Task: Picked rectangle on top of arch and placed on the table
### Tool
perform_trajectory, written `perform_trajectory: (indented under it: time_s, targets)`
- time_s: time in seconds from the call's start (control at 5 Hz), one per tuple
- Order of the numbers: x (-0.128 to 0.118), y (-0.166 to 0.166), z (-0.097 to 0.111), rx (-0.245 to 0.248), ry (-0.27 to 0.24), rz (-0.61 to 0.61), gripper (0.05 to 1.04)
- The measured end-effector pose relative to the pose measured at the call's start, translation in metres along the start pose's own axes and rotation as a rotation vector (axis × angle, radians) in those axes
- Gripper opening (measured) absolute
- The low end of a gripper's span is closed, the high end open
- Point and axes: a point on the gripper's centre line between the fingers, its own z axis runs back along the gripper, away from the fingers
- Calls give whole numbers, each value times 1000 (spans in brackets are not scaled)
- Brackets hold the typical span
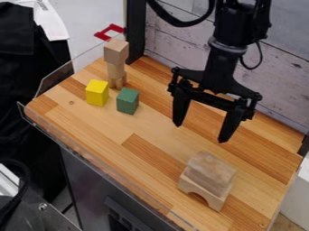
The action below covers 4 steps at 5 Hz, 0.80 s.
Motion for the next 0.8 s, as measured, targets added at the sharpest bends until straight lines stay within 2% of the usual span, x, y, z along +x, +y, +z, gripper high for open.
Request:
perform_trajectory:
  time_s: [0.2, 0.4, 0.6, 0.8]
  targets:
    - [-2, 1, -9, 17, 33, 2, 998]
    - [-7, 2, -16, 12, 47, 24, 998]
    - [-10, 1, -18, -8, 46, 60, 998]
    - [-14, 0, -11, -50, 0, 119, 998]
